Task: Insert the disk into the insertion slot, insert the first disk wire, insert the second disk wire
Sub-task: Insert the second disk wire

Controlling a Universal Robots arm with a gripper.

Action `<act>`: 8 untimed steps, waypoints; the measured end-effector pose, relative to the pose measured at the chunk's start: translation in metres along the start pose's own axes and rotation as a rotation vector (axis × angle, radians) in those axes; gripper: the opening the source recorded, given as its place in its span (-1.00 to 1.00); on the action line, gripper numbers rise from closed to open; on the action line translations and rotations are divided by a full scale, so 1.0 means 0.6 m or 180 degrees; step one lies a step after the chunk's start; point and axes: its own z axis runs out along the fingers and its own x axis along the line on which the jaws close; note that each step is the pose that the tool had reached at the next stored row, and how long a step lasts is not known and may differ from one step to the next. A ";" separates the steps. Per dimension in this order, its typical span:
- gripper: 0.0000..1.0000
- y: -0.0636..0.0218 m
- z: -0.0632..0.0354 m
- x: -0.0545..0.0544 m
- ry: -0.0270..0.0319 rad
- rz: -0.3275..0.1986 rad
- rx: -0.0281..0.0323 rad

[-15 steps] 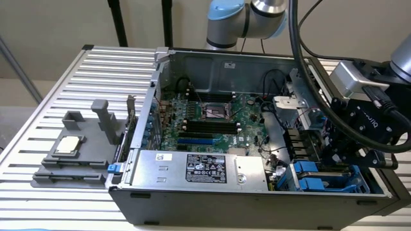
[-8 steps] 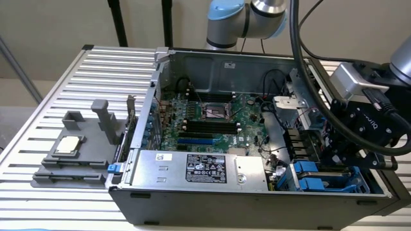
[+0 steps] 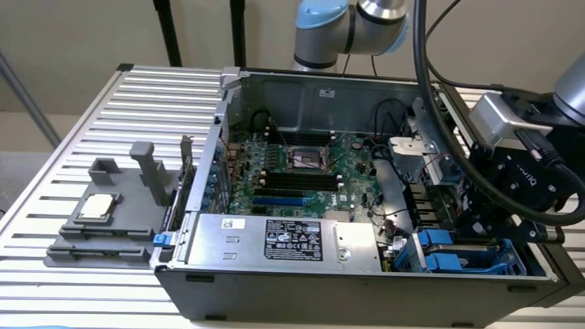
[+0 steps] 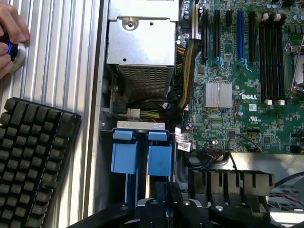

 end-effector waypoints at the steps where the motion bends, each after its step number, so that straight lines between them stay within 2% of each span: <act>1: -0.67 0.000 0.001 0.000 0.0000 -0.0003 0.0000; 8: -0.67 -0.002 0.006 0.000 0.0003 -0.0015 0.0000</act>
